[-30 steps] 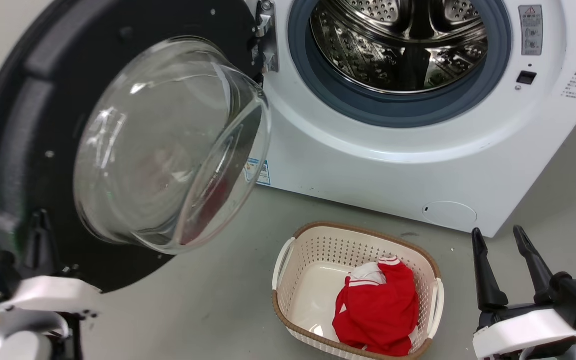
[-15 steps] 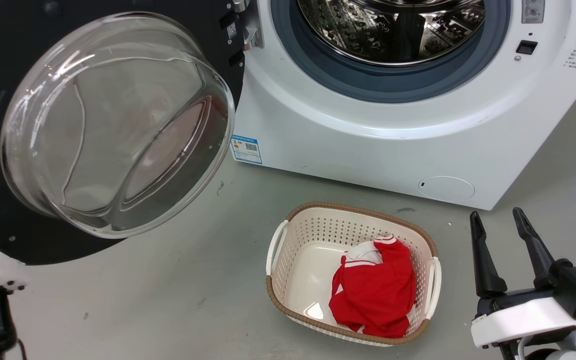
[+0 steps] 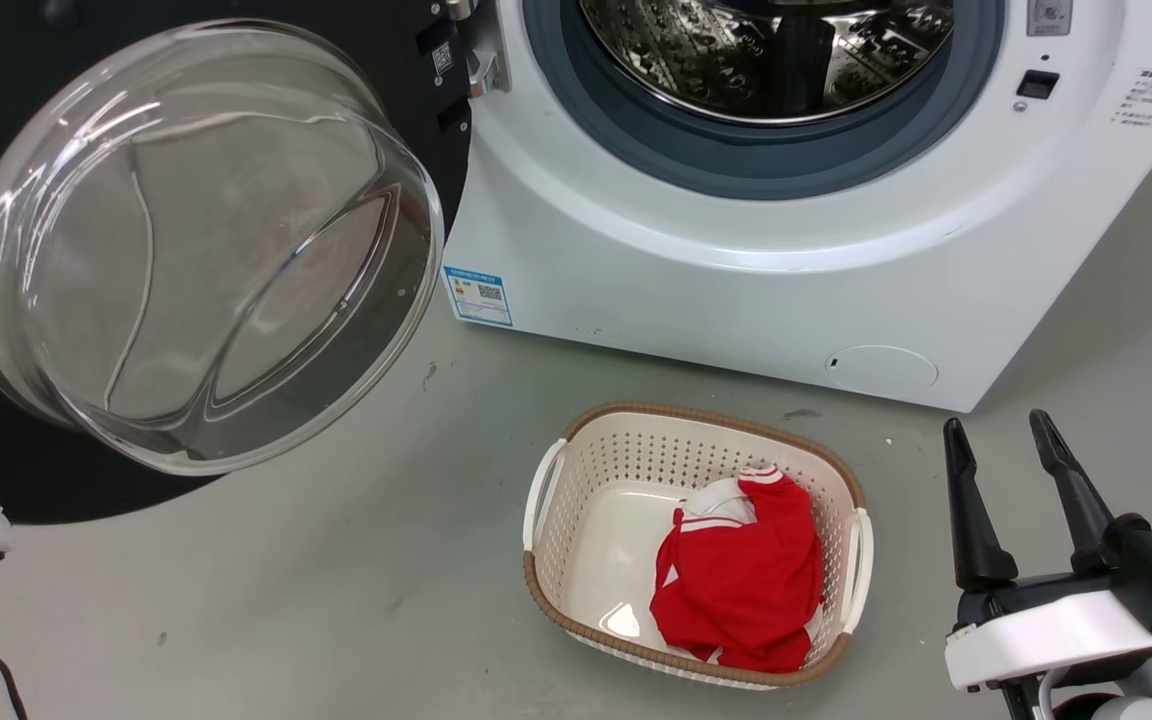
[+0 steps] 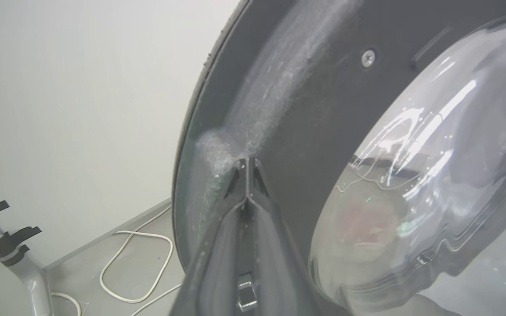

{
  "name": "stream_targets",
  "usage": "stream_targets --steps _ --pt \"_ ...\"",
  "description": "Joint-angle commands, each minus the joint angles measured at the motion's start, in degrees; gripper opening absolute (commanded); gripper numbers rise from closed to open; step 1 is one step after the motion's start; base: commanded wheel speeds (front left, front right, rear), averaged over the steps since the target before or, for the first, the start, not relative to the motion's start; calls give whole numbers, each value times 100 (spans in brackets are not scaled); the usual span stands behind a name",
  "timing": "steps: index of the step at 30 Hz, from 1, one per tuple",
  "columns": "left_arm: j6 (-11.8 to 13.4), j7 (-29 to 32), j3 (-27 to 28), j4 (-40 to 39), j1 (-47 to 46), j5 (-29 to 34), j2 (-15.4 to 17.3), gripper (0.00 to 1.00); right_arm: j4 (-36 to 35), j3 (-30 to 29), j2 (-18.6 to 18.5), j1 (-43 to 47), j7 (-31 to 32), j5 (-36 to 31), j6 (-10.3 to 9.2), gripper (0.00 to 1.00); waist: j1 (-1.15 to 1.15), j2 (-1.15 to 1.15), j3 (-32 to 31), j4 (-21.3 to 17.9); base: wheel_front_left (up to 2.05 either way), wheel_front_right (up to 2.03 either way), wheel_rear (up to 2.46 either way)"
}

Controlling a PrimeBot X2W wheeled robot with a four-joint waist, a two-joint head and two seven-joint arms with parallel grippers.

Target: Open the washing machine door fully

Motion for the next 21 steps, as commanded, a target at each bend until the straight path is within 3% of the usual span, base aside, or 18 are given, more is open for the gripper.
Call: stream_targets --steps 1,8,17,19,20,21 --pt "-31 -28 48 -60 58 71 -48 0 24 0 9 -51 -36 43 -4 100 0 0 -53 -24 0 0 0" --pt "-61 -28 163 -752 631 466 -259 0 115 -12 9 78 -157 184 -4 100 0 0 -323 -76 0 0 0" --pt "65 -28 -156 -2009 1694 934 -710 0 225 25 9 214 -184 187 -4 100 0 0 -713 -270 0 0 0" --pt "85 -10 -337 -2195 1885 1022 -867 47 237 54 9 229 -171 166 -4 100 0 0 -781 -346 0 0 0" --pt "99 6 -438 -2286 1949 1041 -953 82 237 54 8 243 -167 162 -4 100 0 0 -808 -382 0 0 0" --pt "102 32 -504 -2347 1999 1054 -1002 100 232 61 9 250 -162 154 -4 100 0 0 -819 -415 0 0 0"
